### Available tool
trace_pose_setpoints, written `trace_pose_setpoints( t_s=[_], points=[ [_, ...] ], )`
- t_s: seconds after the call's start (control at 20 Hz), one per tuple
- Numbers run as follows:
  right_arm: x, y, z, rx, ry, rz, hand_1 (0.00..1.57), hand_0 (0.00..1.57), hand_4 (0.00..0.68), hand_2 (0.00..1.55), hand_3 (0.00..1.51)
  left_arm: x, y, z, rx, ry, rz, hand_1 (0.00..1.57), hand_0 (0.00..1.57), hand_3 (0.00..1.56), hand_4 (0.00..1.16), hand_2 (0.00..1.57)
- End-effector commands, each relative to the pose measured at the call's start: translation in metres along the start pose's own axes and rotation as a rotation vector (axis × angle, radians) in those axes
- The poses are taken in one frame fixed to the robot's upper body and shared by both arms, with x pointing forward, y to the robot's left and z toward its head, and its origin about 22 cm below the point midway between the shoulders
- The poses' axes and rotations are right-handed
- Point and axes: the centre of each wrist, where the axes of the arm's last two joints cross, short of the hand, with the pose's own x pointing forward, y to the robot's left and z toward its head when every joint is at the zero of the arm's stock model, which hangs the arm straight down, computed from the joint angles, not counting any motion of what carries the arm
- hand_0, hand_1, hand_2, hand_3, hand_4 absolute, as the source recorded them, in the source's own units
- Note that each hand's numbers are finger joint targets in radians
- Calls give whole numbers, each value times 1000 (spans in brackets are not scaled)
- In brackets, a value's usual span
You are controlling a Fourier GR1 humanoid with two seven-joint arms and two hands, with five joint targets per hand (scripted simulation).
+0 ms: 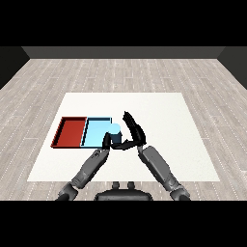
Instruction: Pick the blue can and put it in the blue box
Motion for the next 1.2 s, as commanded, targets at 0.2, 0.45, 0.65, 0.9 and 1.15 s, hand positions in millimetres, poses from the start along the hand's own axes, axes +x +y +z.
trace_pose_setpoints(
  t_s=[0.2, 0.45, 0.65, 0.9, 1.15],
  points=[
    [26, -36, 37, -87, -72, 5, 0, 0, 0, 0, 0, 14, 25, -3, 22, 1, -45, 1571, 1571, 1494, 1126, 1571],
    [50, -71, 61, -177, -141, -38, 0, 0, 0, 0, 0, 1, 20, 2, 40, 20, -85, 1571, 1571, 1489, 1121, 1571],
    [56, -102, 74, -242, -172, 15, 0, 0, 0, 0, 0, -3, 73, -27, 106, 73, -154, 1571, 1571, 1506, 1133, 1571],
    [68, -116, 89, -300, -158, 62, 0, 0, 0, 0, 0, -4, 140, -21, 221, 178, -198, 1571, 1571, 1494, 1129, 1571],
    [65, -116, 100, -322, -135, 68, 0, 0, 0, 0, 0, -19, 170, -31, 294, 322, -213, 1571, 1571, 1502, 1090, 1571]
  ],
)
